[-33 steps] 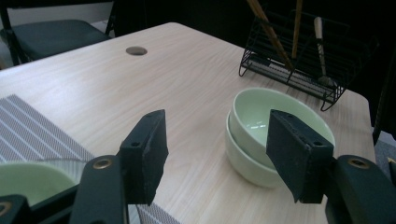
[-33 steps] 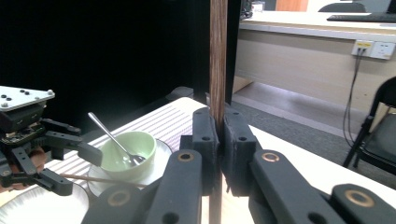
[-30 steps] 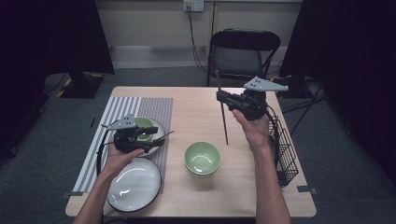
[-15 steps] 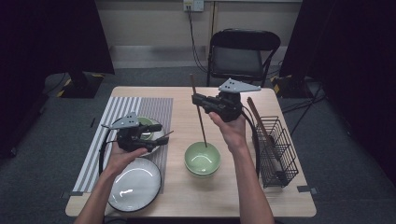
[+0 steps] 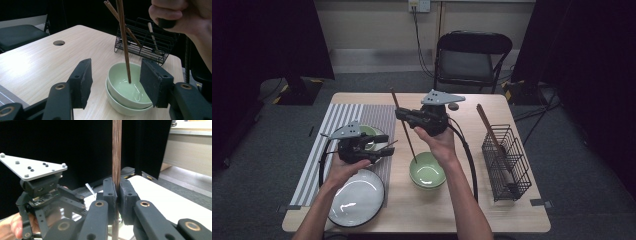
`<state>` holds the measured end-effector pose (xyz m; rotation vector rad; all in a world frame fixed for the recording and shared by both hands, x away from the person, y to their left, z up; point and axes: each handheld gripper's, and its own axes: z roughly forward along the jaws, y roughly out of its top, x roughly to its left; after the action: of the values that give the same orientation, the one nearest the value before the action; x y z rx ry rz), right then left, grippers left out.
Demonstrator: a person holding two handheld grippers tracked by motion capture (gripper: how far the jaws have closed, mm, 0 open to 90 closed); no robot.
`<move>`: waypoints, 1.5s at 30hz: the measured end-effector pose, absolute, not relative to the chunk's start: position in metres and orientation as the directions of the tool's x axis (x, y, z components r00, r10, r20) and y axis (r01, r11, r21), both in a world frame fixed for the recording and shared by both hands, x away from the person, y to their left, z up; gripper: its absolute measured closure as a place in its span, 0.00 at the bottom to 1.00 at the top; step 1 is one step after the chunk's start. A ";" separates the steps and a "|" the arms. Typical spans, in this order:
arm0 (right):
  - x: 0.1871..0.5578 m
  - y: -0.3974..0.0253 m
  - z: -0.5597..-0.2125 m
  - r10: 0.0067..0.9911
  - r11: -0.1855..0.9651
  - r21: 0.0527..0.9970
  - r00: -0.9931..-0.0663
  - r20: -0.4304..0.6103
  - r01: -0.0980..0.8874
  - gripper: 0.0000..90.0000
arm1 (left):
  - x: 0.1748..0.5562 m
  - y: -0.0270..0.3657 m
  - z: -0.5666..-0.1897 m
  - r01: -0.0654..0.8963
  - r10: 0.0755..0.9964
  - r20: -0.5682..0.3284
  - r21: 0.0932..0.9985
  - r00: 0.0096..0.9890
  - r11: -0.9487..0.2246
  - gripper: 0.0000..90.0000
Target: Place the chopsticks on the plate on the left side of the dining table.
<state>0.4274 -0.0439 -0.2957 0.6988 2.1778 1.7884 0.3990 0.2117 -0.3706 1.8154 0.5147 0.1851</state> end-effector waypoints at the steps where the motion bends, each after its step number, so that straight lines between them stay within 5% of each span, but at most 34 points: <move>1: 0.427 -0.041 -0.297 0.495 0.142 0.967 -0.861 0.116 0.212 0.95 | 0.399 0.211 -0.370 0.251 0.432 -0.138 0.943 0.891 -0.217 0.48; 11: 0.418 -0.014 -0.304 0.426 0.135 0.969 -0.895 0.131 0.206 0.95 | 0.397 0.209 -0.369 0.261 0.436 -0.156 0.946 0.886 -0.194 0.49; 26: 0.417 -0.011 -0.301 0.390 0.091 0.972 -0.906 0.165 0.216 0.95 | 0.404 0.226 -0.371 0.290 0.480 -0.189 0.946 0.857 -0.146 0.66; 34: 0.418 -0.014 -0.301 0.389 0.090 0.971 -0.906 0.169 0.220 0.95 | 0.399 0.221 -0.368 0.255 0.454 -0.147 0.949 0.879 -0.186 0.87; 45: 0.417 -0.013 -0.303 0.367 0.082 0.972 -0.913 0.178 0.222 0.95 | 0.397 0.221 -0.367 0.249 0.441 -0.151 0.953 0.885 -0.174 0.93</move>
<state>0.4168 -0.0126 -0.3034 0.6096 2.2250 1.9632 0.3974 0.2205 -0.3675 1.7649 0.5248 0.1855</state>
